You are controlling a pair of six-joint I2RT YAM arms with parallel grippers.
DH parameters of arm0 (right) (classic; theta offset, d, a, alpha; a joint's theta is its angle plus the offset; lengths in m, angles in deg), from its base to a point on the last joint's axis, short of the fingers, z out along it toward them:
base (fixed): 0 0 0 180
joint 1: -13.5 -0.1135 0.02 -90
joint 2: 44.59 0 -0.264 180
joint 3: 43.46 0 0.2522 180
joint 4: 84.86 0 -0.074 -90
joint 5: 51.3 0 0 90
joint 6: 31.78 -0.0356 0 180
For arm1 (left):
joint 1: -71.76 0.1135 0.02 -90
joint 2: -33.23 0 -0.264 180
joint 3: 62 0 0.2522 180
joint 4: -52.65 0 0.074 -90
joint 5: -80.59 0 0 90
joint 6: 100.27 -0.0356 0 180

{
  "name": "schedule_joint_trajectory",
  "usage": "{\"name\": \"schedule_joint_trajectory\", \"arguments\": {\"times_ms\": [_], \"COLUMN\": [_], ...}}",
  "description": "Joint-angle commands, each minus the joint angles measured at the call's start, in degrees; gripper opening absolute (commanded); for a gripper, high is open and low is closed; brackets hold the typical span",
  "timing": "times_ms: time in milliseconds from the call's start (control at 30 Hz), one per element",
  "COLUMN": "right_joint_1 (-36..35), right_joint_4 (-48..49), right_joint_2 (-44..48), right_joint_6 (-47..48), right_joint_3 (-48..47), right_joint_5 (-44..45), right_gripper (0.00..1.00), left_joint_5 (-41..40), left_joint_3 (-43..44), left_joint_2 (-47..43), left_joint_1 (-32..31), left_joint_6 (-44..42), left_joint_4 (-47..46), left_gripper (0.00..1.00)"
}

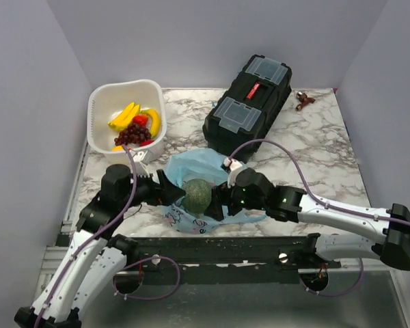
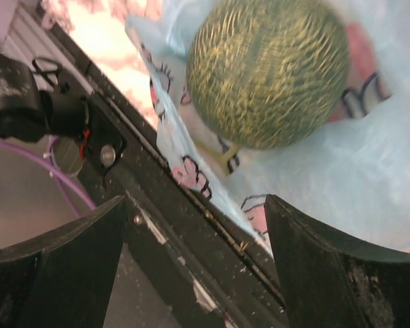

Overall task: Take the fake fruits out of the plastic bag
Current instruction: Take out the fake fruit from the plastic bag.

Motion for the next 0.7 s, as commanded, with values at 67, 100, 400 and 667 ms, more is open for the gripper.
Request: {"name": "schedule_joint_trajectory", "arguments": {"times_ms": [67,100,400,667], "right_joint_1": [-3.47,-3.91,-7.62,-14.03], "right_joint_4": [9.57,11.36,28.64,32.18], "right_joint_2": [-2.55,-2.97,-13.96,-22.88], "right_joint_6": [-7.87,-8.81,-9.21,-14.19], "right_joint_3": [7.64,8.59,16.4,17.46], "right_joint_5": [-1.73,-1.34,2.95,5.8], "right_gripper": [0.73,0.73,0.41,0.17], "left_joint_5": [7.7,5.32,-11.56,-14.72], "left_joint_3": [-12.18,-12.62,-13.97,-11.95], "left_joint_2": [-6.37,-4.77,-0.96,11.84], "left_joint_1": [-7.73,-10.87,-26.28,-29.64], "left_joint_6": [15.9,16.81,21.12,20.11], "left_joint_4": [-12.69,-13.44,-16.42,-17.75], "left_gripper": [0.71,0.69,0.68,0.53]}}
